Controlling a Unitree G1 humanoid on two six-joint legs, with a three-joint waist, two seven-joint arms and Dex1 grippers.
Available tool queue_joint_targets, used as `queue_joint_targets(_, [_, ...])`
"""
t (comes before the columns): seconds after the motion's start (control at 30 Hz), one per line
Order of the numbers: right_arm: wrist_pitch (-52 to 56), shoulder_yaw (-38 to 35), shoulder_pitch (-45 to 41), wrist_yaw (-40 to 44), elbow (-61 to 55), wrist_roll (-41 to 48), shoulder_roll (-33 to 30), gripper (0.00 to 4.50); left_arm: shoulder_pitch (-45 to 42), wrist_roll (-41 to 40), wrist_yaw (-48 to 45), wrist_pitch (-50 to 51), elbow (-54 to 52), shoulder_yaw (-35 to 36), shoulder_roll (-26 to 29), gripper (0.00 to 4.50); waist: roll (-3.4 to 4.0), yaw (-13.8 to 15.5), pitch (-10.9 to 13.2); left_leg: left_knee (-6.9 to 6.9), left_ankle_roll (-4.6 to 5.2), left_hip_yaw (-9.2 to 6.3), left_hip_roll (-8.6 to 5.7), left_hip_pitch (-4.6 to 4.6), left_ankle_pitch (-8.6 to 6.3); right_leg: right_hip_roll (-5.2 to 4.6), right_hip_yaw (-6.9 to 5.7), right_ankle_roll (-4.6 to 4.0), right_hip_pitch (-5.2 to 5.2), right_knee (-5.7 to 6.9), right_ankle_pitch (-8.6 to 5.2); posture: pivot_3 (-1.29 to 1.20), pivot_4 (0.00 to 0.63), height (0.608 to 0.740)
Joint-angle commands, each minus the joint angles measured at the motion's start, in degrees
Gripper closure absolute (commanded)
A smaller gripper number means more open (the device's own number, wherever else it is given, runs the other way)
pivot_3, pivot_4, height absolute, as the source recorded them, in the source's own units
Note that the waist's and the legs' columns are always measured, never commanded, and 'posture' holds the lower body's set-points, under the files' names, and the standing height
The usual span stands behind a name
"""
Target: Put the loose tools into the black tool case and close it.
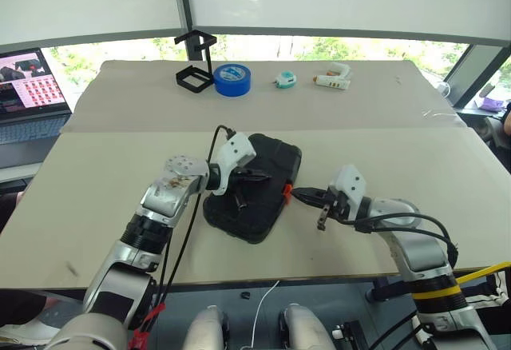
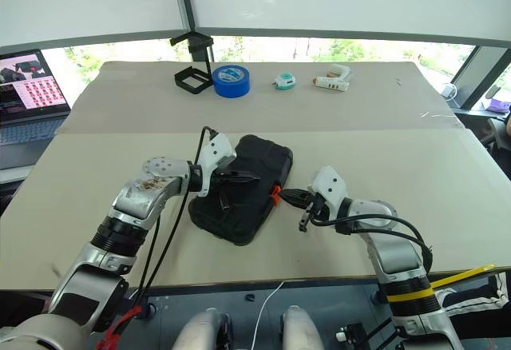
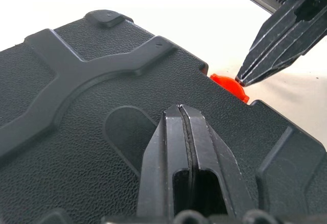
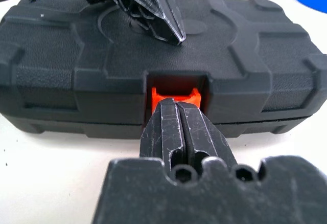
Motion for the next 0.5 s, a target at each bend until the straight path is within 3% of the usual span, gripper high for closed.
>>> queue_joint_targets(0.03, [0.91, 1.17, -0.93, -1.48, 0.6, -2.37, -0.59, 4.5, 1.84, 1.58, -0.5, 2.58, 2.28, -3.04, 0.47, 4.47, 0.0, 0.03, 0.0, -0.03, 0.0, 0.01, 0.0, 0.09, 0.0, -0.01, 0.01, -0.01, 0.1, -0.02, -0.01, 0.0, 0.15, 0.74])
queue_joint_targets(0.5, [5.7, 4.24, -0.7, -0.63, -0.48, -2.95, -1.81, 4.5, 1.78, 1.46, -0.37, 2.71, 2.64, -3.09, 0.58, 4.47, 0.01, 0.34, -0.06, -0.13, 0.0, -0.03, -0.01, 0.42, -0.02, -0.05, -0.07, -0.06, 0.53, -0.22, -0.05, 0.0, 0.15, 0.74])
